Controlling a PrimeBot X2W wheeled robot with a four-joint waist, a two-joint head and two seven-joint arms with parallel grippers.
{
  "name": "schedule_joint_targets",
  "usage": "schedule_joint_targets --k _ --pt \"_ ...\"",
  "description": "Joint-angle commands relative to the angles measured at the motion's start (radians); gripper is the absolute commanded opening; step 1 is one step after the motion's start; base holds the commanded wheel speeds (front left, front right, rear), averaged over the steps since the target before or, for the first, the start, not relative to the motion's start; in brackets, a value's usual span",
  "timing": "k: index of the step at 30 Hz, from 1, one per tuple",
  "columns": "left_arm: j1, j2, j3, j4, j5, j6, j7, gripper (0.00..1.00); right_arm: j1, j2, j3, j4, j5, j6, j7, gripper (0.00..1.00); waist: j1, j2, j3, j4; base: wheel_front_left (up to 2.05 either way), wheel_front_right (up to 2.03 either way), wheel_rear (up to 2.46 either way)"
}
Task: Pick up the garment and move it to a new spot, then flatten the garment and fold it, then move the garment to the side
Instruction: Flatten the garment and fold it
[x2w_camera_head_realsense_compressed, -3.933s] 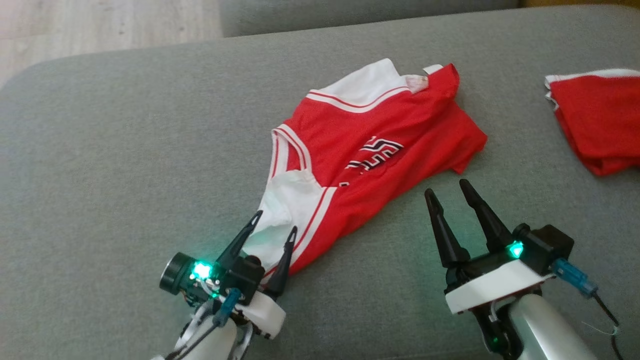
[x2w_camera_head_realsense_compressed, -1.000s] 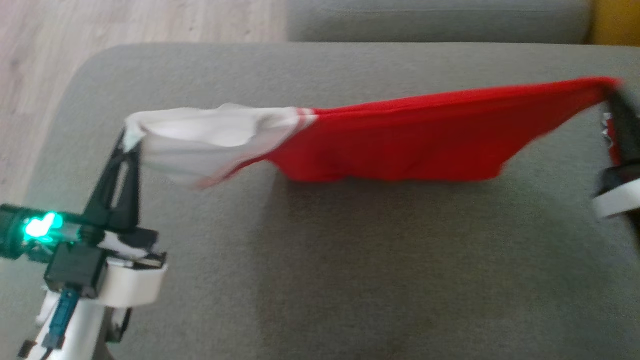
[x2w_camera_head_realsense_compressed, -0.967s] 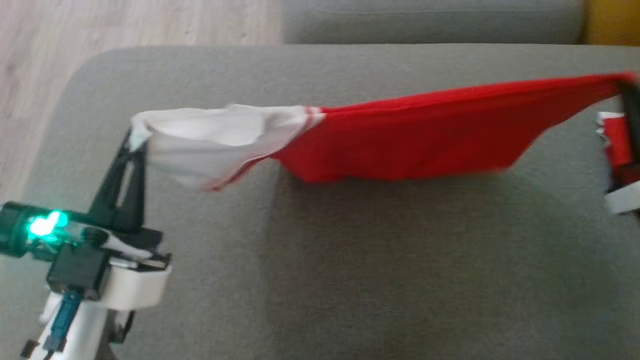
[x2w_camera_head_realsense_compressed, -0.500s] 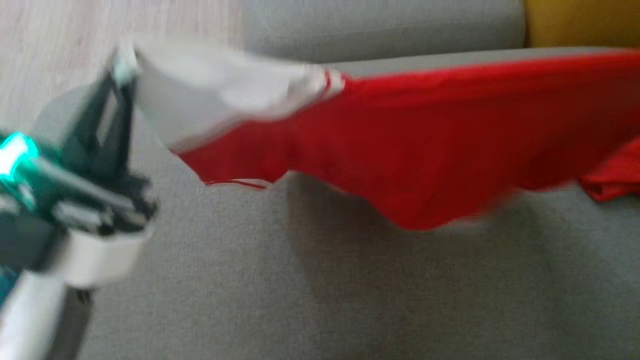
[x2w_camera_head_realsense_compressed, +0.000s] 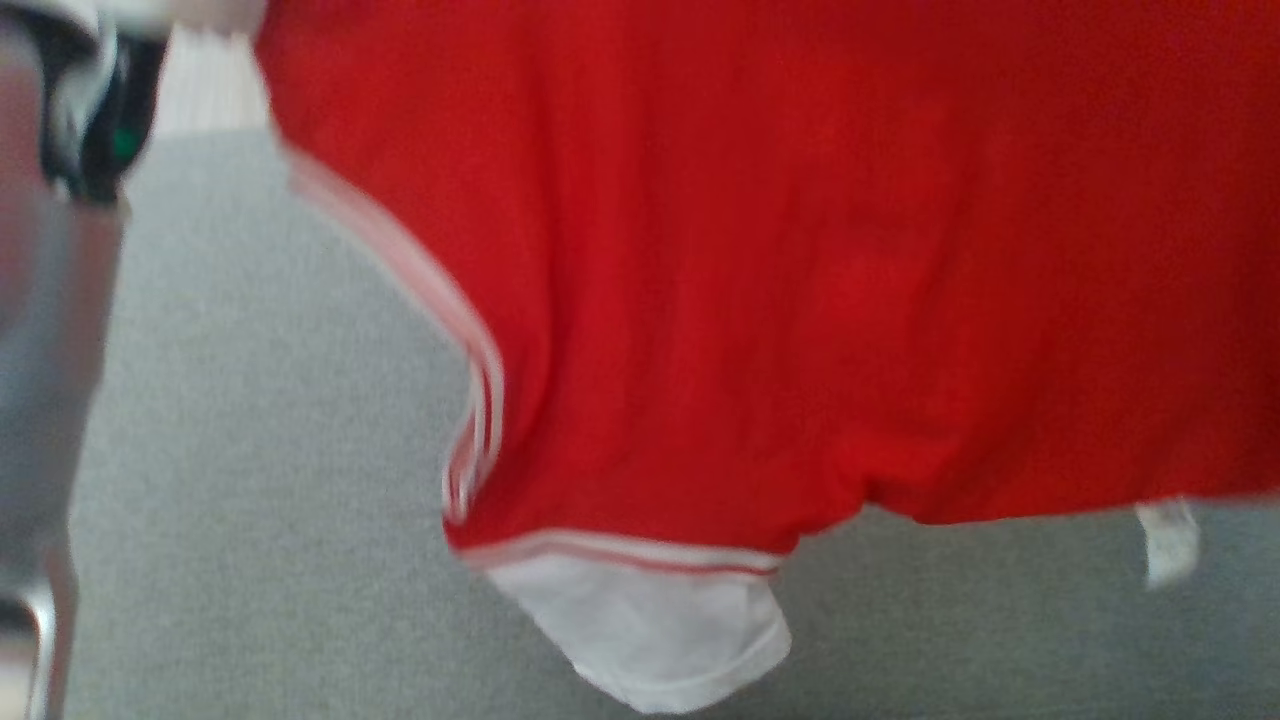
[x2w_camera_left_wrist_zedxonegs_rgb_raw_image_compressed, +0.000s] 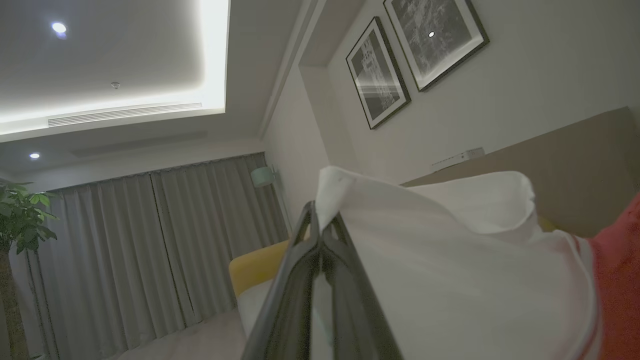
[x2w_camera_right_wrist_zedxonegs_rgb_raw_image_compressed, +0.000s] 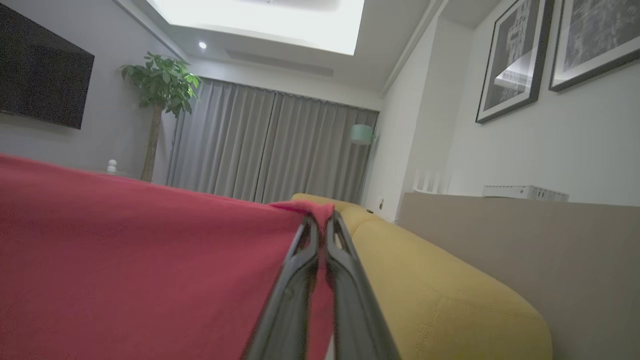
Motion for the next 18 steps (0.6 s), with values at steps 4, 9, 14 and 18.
schedule_joint_targets --k 4,9,14,18 --pt "-0.222 0.023 -0.058 0.174 0.042 -0.005 -0.065 0.00 -0.192 0.003 0.089 0.154 -0.011 0.007 -0.074 0.00 -0.0001 0.0000 0.140 0.018 0.00 0.00 0.00" --pt "-0.367 0.003 -0.112 0.301 0.089 -0.007 -0.209 0.00 -0.344 0.025 0.115 0.275 -0.049 0.007 -0.190 0.00 -0.0001 0.0000 0.210 0.023 0.00 0.00 0.00" --pt "-0.477 -0.018 -0.162 0.382 0.111 -0.007 -0.320 0.00 -0.456 0.031 0.122 0.371 -0.120 0.007 -0.279 0.00 -0.0001 0.0000 0.262 0.033 0.00 0.00 0.00" --pt "-0.454 0.022 -0.247 0.346 0.085 -0.007 -0.334 0.00 -0.436 0.018 0.145 0.391 -0.139 0.007 -0.294 0.00 -0.0001 0.0000 0.306 0.041 0.00 0.00 0.00"
